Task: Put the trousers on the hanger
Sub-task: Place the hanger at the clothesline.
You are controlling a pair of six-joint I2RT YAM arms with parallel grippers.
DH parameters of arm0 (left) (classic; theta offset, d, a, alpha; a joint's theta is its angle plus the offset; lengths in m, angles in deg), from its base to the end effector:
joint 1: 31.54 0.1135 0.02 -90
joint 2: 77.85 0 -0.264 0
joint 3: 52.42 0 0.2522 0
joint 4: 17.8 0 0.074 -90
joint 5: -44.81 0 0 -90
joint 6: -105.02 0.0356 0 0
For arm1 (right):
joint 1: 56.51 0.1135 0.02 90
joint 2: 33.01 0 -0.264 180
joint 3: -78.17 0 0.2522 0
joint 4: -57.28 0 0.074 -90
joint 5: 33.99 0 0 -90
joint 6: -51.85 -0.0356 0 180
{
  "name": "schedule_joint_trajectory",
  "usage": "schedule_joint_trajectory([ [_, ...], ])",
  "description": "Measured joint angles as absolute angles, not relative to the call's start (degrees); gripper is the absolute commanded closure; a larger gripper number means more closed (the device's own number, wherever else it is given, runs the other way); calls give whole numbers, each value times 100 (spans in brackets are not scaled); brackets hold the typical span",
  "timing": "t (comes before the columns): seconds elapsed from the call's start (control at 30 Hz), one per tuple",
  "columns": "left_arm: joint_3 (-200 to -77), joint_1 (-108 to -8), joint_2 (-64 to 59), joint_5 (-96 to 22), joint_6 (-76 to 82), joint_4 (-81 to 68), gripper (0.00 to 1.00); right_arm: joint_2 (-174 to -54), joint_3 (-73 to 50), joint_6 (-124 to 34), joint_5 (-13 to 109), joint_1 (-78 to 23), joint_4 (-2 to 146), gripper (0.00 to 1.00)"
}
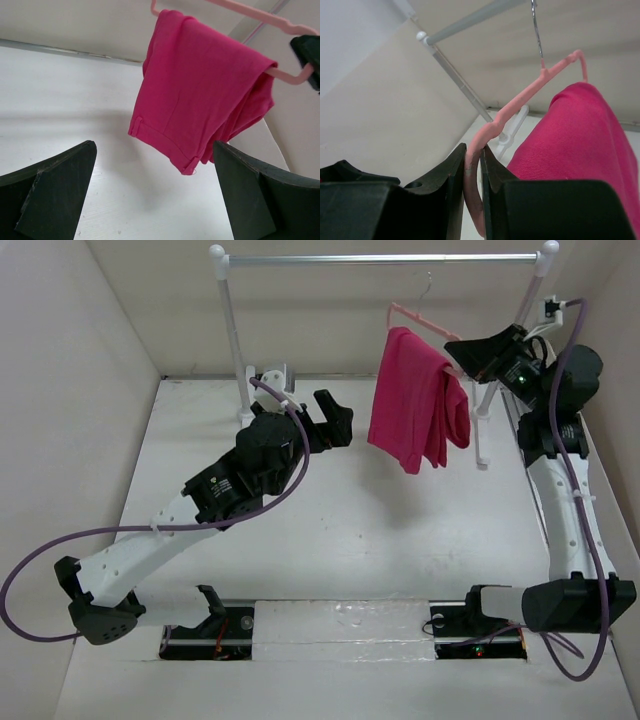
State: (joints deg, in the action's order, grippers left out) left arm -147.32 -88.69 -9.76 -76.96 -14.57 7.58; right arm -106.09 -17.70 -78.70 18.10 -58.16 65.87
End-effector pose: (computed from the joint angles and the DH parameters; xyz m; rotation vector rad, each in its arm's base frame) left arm 0.1518 -0.2005 0.4748 -0.0694 1.5994 -0.7641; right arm 0.2752 0.0140 0.4888 -0.0685 1.4484 0.9971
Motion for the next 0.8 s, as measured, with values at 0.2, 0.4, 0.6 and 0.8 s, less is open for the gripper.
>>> schedule_joint_trajectory([
  [0.2,-14734,-8869,-903,-7663,-1391,734,1,-10375,-2163,-7885,1710,-6420,6508,100],
  [0.4,-14734,-8869,-814,-7576,-1389,736,1,-10393,-2437,-7916,1594,-6949,6253,100],
  [0.6,-14734,-8869,-794,-7558,-1391,736,1,-10804,-2666,-7962,1522,-7235,5925,100],
  [0.8,-14734,-8869,-774,-7519,-1400,736,1,-11182,-2666,-8154,1618,-7377,5682,100],
])
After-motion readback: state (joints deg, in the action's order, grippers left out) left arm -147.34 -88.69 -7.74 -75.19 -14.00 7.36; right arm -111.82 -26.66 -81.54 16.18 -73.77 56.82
